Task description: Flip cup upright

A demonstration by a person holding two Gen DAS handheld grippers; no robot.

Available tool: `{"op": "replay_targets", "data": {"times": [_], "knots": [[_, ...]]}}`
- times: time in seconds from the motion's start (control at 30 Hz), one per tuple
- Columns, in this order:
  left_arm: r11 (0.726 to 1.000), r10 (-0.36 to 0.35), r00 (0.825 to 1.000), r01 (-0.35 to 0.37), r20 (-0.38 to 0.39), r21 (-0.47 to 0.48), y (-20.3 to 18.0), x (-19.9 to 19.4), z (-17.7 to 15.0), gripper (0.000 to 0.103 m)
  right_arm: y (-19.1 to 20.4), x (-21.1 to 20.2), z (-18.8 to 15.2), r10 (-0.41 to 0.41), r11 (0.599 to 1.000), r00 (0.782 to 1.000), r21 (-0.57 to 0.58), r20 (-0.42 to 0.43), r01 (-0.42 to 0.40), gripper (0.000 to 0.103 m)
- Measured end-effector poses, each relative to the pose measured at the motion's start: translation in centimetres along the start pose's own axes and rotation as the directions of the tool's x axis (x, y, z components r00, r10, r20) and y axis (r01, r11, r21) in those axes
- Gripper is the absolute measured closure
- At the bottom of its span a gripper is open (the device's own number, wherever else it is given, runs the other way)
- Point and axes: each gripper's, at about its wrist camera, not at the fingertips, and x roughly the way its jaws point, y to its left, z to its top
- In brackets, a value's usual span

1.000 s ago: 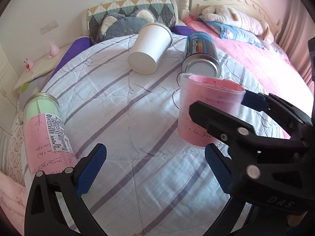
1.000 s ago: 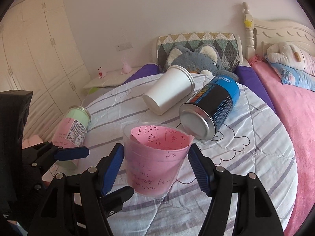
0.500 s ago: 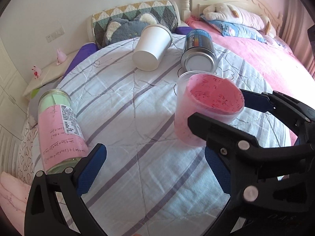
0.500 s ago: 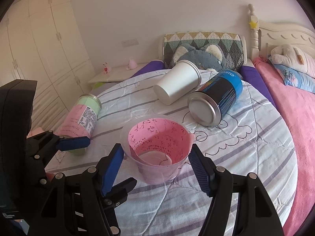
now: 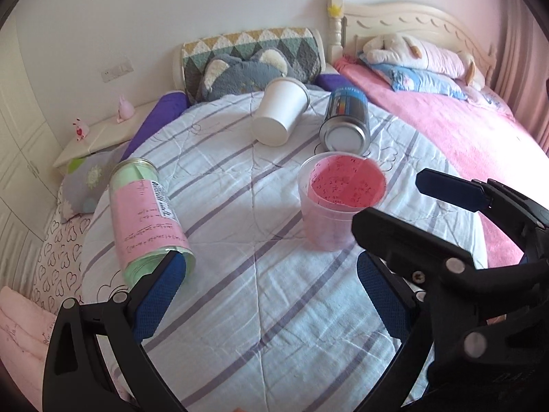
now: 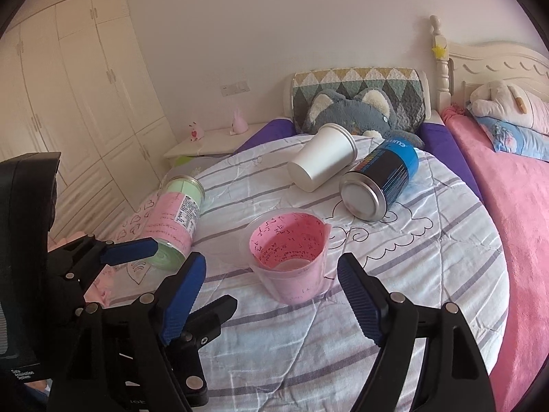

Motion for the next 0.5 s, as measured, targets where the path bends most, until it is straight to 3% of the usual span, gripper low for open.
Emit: {"op": "replay_targets", "data": {"times": [0.27,0.5], "knots": [[0.999,-0.003,0.995,0.006,0.100,-0.035,0.0,-4.4,-0.9,0.001,1.8,-5.4,0.2,-0.035,0.999,0.992,-0.010,0.118,0.036,0.019],[0.993,0.058,0.974,-0.034,0.221,-0.110,0.3,-8.5,-2.1,0.001,2.8,-10.3,0.2,-0.068,0.998,0.964,0.007,0.257,0.069,0.015]]}}
